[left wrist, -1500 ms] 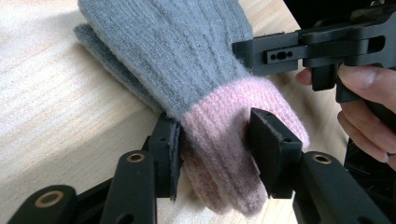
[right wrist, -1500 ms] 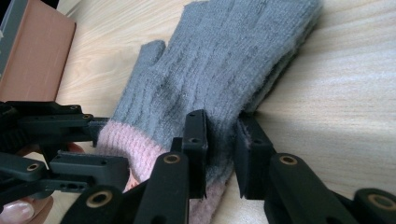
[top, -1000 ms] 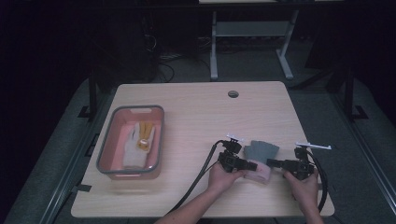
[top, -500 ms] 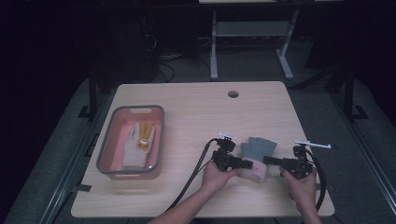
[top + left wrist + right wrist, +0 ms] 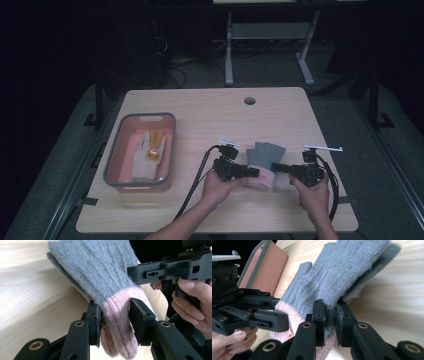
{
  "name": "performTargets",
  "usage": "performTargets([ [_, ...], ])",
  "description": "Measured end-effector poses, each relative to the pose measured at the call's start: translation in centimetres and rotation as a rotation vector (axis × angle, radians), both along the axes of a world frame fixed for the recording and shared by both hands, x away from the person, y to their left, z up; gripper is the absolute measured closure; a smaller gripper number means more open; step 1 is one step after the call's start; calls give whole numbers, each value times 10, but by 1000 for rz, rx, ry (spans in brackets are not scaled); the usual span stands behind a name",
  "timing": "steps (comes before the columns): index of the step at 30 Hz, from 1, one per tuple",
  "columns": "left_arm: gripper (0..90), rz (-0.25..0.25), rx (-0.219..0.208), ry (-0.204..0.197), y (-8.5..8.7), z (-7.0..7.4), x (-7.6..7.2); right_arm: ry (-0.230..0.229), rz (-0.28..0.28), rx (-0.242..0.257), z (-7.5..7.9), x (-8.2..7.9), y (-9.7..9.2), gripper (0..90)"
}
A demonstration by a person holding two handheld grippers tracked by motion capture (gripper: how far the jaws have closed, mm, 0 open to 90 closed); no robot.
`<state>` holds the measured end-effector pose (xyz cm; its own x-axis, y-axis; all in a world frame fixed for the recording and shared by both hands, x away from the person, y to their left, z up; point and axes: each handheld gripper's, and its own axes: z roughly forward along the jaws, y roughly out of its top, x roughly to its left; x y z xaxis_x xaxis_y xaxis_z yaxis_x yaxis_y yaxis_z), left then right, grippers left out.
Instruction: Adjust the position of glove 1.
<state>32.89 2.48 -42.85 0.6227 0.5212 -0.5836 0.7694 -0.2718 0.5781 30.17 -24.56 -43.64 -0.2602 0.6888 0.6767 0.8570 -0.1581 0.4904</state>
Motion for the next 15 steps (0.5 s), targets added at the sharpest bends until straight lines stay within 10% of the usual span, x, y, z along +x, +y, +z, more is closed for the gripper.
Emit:
performTargets([
  [15,624,44,-36,-31,44,23,-1,-28,83,-13,30,16,37,792],
])
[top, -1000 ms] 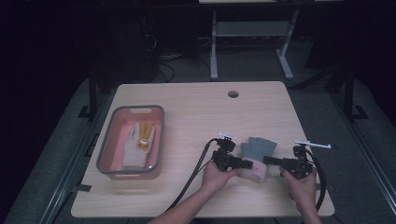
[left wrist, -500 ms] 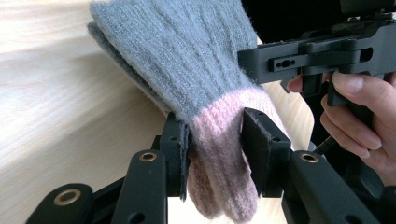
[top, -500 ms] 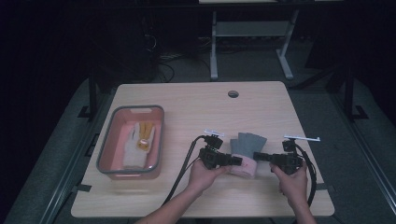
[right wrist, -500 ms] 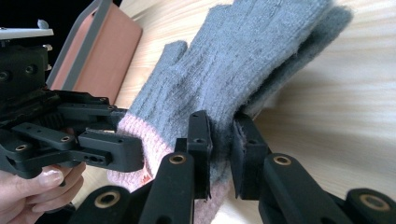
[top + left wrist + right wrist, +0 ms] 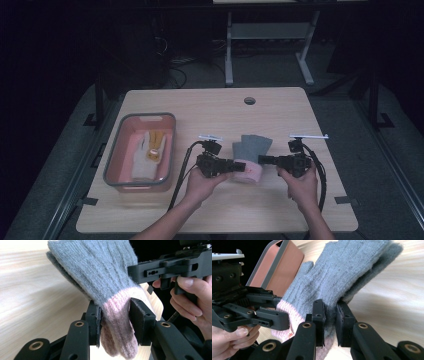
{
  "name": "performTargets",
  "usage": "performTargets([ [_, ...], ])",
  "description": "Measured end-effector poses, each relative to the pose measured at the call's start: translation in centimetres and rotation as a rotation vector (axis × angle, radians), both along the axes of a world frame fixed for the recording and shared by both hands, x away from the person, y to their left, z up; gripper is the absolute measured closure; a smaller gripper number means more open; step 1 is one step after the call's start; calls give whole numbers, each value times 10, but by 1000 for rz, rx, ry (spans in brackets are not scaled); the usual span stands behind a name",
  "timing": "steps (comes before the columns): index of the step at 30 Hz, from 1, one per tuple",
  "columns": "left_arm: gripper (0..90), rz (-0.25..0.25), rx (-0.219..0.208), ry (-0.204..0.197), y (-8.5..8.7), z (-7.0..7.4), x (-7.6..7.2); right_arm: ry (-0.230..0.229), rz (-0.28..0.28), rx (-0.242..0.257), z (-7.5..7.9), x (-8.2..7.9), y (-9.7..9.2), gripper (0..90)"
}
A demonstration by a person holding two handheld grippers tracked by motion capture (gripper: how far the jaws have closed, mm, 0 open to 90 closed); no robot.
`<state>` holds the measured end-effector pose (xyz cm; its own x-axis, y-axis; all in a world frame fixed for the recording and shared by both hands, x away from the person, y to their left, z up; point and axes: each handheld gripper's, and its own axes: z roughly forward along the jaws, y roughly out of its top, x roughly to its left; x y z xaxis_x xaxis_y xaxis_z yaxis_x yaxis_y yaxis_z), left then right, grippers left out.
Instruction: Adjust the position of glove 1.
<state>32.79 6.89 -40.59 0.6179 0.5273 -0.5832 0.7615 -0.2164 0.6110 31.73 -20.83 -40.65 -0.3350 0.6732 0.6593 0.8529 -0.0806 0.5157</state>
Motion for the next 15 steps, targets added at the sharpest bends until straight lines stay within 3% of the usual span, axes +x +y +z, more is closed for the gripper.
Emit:
performTargets([
  [15,625,61,-18,-27,46,19,4,-25,80,-7,23,22,43,792],
])
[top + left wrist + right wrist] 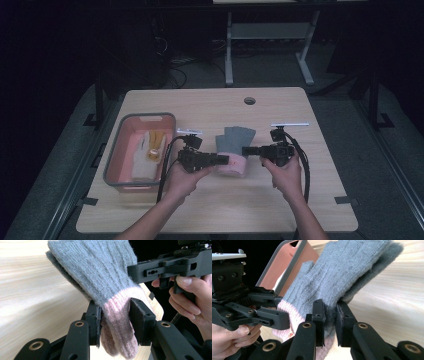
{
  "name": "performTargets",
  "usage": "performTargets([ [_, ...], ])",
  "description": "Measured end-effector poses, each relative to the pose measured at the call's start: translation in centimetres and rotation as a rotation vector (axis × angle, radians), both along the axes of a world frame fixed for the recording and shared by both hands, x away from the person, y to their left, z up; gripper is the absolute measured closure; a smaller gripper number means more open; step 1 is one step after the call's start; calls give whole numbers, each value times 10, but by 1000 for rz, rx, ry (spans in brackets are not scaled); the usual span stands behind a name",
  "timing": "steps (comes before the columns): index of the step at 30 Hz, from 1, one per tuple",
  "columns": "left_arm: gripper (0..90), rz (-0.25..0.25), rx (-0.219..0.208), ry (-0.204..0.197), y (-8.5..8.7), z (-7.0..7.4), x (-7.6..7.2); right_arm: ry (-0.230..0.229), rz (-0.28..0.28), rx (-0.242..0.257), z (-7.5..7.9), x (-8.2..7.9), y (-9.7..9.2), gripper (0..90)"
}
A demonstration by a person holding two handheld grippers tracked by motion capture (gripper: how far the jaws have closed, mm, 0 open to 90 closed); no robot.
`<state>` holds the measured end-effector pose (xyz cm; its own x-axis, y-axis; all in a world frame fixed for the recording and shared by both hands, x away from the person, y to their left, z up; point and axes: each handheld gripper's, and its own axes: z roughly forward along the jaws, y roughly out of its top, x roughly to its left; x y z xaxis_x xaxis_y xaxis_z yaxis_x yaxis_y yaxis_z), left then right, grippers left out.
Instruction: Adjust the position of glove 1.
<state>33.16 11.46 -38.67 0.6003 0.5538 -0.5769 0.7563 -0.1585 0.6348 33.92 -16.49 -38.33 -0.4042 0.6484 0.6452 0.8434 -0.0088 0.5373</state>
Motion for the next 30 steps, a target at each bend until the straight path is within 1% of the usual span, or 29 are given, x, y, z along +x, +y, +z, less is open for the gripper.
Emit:
performTargets([
  [3,625,12,3,-4,8,3,1,2,14,1,3,4,9,792],
  [8,625,28,-3,-12,22,9,2,-10,34,-5,10,10,24,792],
  [11,625,36,0,-17,29,11,3,-8,45,-8,13,14,32,791],
  [21,625,71,-9,-25,52,19,3,-10,84,-9,20,24,54,792],
  [26,626,85,-11,-32,63,23,2,-11,98,0,24,27,65,792],
  [30,626,93,-10,-36,70,24,1,-16,109,-3,26,29,73,792],
])
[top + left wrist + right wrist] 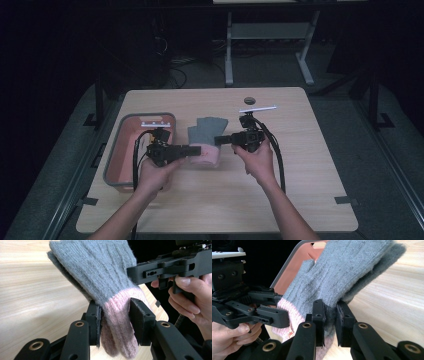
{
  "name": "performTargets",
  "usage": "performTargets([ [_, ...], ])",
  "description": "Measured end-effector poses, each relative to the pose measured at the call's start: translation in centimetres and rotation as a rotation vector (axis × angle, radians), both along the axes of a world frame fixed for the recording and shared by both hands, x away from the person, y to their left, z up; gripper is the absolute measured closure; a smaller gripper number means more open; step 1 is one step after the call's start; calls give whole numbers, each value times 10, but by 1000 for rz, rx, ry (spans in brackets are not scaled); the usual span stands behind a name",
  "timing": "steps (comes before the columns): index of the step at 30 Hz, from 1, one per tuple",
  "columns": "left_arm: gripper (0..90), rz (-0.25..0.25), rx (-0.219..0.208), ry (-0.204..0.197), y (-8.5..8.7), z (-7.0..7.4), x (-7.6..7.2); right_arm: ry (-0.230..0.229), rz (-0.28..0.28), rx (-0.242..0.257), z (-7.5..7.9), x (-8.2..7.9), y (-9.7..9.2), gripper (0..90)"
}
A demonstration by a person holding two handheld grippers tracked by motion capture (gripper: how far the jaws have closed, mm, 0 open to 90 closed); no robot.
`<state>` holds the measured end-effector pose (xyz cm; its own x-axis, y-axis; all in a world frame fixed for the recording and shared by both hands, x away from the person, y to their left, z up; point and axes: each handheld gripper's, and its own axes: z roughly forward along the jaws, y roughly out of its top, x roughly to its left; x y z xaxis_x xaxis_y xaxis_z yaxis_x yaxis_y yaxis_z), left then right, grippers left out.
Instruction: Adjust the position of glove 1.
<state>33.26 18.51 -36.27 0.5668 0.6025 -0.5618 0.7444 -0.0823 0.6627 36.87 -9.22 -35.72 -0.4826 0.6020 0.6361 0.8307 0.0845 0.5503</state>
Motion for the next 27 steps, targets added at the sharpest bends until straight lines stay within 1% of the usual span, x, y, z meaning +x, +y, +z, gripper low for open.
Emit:
performTargets([
  [2,626,9,-5,1,3,1,-1,1,7,3,0,1,3,792],
  [10,626,13,-6,-4,14,4,-2,0,28,4,4,5,14,792],
  [14,626,24,-11,-7,20,6,-2,0,37,8,6,8,19,792],
  [18,626,36,-9,-7,27,7,-2,-5,50,5,6,12,28,792],
  [21,627,46,-5,-10,33,8,-3,2,57,3,7,14,35,792],
  [27,627,67,-9,-13,43,10,-3,-8,73,-5,10,18,46,792],
])
